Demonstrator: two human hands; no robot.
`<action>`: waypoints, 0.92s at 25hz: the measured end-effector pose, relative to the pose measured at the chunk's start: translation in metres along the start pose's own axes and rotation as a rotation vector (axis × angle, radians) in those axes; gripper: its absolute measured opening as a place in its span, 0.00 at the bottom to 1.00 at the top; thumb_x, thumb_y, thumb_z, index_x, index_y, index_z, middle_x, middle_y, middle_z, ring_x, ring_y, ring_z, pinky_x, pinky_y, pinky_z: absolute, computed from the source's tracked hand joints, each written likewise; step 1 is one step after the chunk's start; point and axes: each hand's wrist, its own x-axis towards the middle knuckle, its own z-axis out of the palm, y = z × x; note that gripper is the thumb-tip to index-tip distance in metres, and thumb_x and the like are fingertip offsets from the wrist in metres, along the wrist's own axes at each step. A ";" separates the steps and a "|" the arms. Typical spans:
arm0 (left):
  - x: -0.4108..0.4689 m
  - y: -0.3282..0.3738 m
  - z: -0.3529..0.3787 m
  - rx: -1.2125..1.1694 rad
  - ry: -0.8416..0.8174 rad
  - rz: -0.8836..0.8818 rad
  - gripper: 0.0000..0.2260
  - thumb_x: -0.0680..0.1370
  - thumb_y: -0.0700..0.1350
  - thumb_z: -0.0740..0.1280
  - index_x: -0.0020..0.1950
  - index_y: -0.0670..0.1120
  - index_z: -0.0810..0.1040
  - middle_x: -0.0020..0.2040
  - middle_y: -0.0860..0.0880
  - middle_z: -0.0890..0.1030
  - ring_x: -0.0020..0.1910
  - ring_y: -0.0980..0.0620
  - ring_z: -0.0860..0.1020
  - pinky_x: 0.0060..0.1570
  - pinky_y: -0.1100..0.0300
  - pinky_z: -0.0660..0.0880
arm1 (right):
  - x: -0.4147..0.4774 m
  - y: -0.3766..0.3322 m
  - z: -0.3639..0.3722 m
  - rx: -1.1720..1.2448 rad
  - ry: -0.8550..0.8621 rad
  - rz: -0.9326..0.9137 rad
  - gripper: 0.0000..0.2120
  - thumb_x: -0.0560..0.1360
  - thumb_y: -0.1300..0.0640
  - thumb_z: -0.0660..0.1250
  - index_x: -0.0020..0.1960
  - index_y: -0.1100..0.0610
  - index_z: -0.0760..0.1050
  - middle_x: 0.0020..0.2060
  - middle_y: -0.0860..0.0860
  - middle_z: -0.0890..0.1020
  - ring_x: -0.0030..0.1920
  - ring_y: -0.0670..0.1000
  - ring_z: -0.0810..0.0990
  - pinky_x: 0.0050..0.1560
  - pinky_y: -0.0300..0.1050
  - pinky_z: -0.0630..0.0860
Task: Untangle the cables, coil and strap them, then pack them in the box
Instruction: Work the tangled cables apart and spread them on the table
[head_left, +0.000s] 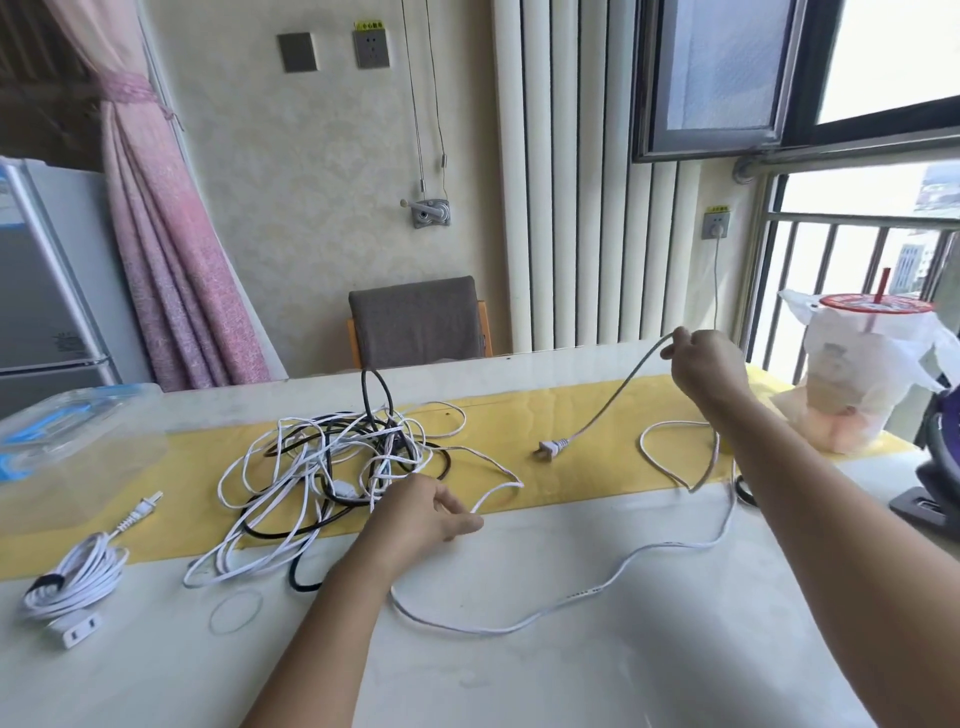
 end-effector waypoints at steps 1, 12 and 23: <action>0.001 0.001 -0.003 -0.107 -0.026 0.034 0.06 0.70 0.47 0.76 0.38 0.49 0.81 0.27 0.55 0.76 0.27 0.61 0.73 0.31 0.67 0.67 | 0.000 0.000 0.002 -0.070 0.037 -0.003 0.20 0.82 0.55 0.51 0.54 0.68 0.76 0.52 0.66 0.77 0.54 0.64 0.74 0.49 0.50 0.68; 0.000 0.010 -0.033 -1.328 0.040 0.184 0.14 0.77 0.27 0.56 0.53 0.38 0.78 0.41 0.46 0.84 0.41 0.53 0.83 0.44 0.65 0.80 | -0.139 -0.054 0.052 -0.237 -1.132 -0.222 0.13 0.75 0.49 0.67 0.41 0.59 0.80 0.35 0.52 0.83 0.32 0.47 0.78 0.38 0.35 0.76; -0.002 0.001 -0.049 -1.427 0.124 0.174 0.14 0.77 0.28 0.57 0.51 0.43 0.78 0.38 0.51 0.81 0.29 0.59 0.75 0.23 0.71 0.68 | -0.178 -0.034 0.058 0.093 -1.084 -0.322 0.13 0.80 0.48 0.59 0.51 0.50 0.81 0.27 0.47 0.77 0.27 0.45 0.69 0.31 0.34 0.67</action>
